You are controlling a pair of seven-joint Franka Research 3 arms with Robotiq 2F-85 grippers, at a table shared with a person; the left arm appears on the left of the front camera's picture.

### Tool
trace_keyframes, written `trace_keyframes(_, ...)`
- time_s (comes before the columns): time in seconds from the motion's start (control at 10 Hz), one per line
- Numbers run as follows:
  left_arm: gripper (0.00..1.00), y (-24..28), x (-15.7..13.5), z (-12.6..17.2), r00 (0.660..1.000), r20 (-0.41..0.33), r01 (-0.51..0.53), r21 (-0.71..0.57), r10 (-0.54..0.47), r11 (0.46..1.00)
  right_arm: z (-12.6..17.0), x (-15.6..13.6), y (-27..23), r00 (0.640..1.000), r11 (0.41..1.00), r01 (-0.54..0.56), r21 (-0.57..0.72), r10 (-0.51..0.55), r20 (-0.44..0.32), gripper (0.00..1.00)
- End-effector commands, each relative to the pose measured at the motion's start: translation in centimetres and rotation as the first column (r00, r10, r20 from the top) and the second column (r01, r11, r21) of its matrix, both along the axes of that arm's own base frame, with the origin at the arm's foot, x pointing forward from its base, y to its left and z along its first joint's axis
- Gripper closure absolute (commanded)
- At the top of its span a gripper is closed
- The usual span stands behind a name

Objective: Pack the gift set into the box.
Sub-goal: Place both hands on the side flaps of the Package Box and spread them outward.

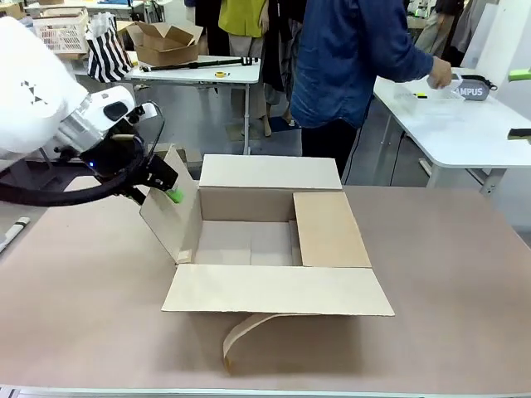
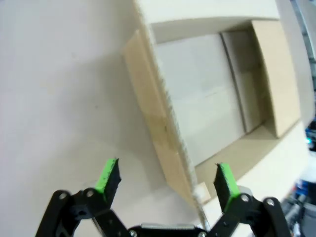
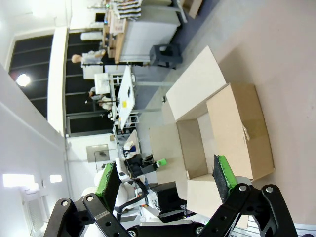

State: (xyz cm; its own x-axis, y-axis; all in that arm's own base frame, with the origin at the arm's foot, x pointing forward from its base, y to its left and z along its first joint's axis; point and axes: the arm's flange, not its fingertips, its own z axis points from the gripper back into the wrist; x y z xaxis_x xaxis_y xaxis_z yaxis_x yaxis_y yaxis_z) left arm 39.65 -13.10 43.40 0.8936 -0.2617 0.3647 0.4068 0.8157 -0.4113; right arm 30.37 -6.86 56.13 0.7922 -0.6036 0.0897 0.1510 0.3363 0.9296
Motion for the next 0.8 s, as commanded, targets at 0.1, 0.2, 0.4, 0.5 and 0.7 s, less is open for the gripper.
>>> trace_keyframes(0.1, 0.00, 3.9, 0.1, -1.5, 0.999, -0.030, 0.020, -0.156, -0.025, 0.988, -0.1, 0.1, 0.3, 1.000, 1.000, -0.002, 0.015, 0.002, 0.016, 0.00)
trace_keyframes(0.2, 0.00, 4.9, -0.4, -1.5, 1.000, -0.024, 0.002, -0.176, -0.006, 0.984, -0.1, 0.1, 0.3, 1.000, 1.000, -0.002, 0.015, 0.002, 0.016, 0.00)
trace_keyframes(0.4, 0.00, 6.0, -0.8, -2.4, 0.999, -0.047, -0.023, -0.198, 0.014, 0.980, -0.1, 0.1, 0.3, 1.000, 1.000, -0.002, 0.015, 0.002, 0.016, 0.00)
trace_keyframes(0.5, 0.00, 5.8, -0.6, -3.5, 0.998, -0.060, -0.022, -0.221, 0.009, 0.975, -0.1, 0.1, 0.3, 1.000, 1.000, -0.002, 0.015, 0.002, 0.016, 0.00)
trace_keyframes(0.7, 0.00, 5.5, -0.1, -5.6, 0.997, -0.076, -0.021, -0.273, 0.001, 0.962, -0.1, 0.1, 0.3, 1.000, 1.000, -0.002, 0.015, 0.002, 0.016, 0.00)
